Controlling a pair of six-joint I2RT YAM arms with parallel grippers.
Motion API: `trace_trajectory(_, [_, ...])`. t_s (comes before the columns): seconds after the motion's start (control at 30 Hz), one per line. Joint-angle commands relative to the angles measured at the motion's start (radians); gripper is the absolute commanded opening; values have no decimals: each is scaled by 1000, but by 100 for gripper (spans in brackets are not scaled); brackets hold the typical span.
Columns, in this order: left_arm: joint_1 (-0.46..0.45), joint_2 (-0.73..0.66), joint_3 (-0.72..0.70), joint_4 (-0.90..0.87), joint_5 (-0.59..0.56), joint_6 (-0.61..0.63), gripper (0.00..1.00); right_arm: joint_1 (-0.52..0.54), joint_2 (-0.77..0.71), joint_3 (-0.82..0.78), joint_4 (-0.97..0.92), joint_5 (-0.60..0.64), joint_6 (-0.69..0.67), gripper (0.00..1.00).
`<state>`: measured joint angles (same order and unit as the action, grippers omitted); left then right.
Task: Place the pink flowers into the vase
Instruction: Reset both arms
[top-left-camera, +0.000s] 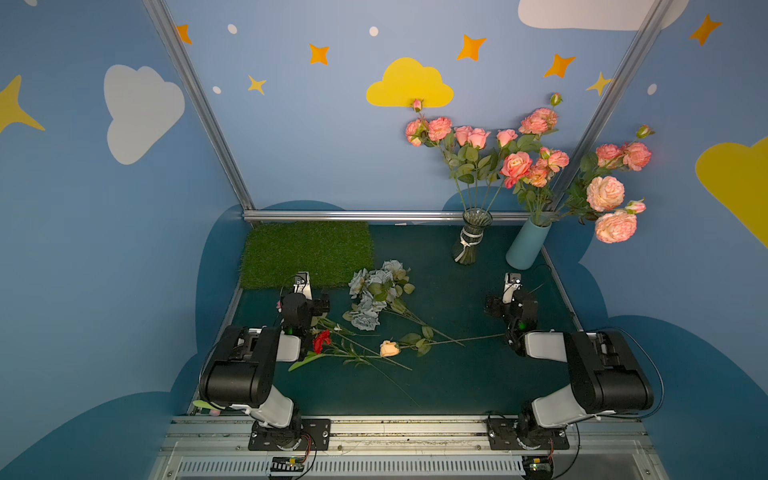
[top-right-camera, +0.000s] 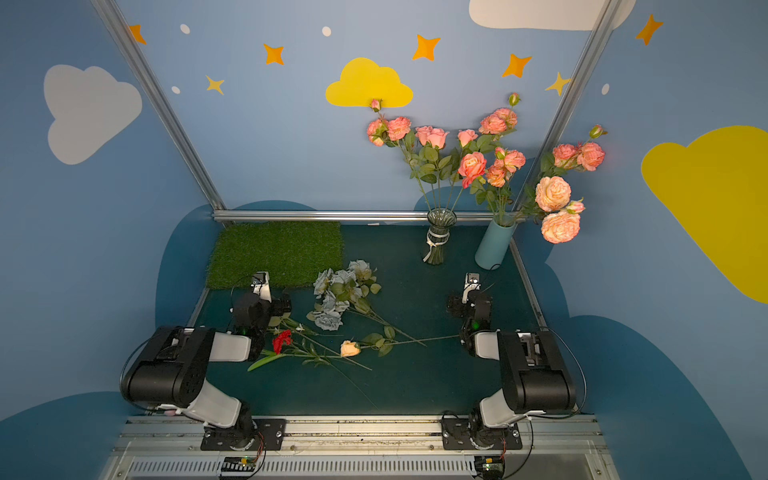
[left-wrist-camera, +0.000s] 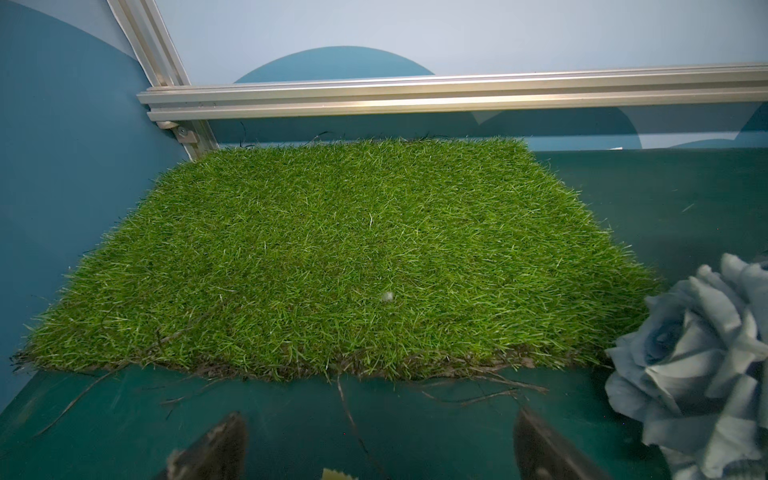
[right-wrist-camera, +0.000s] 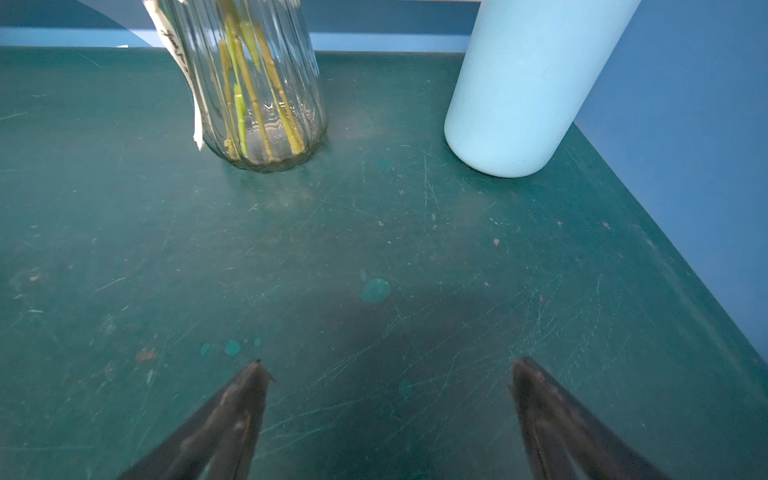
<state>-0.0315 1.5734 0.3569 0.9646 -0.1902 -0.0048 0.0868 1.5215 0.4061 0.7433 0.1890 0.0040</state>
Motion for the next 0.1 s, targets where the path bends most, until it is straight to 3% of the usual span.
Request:
trace_trajectory(0.0, [14,8,17,-27,26,-8,100,-3,-24,19,-5,-8,13,93])
trace_trajectory(0.07, [17,5,15,-27,32,-12,100,-4,-24,19,-5,-8,14,93])
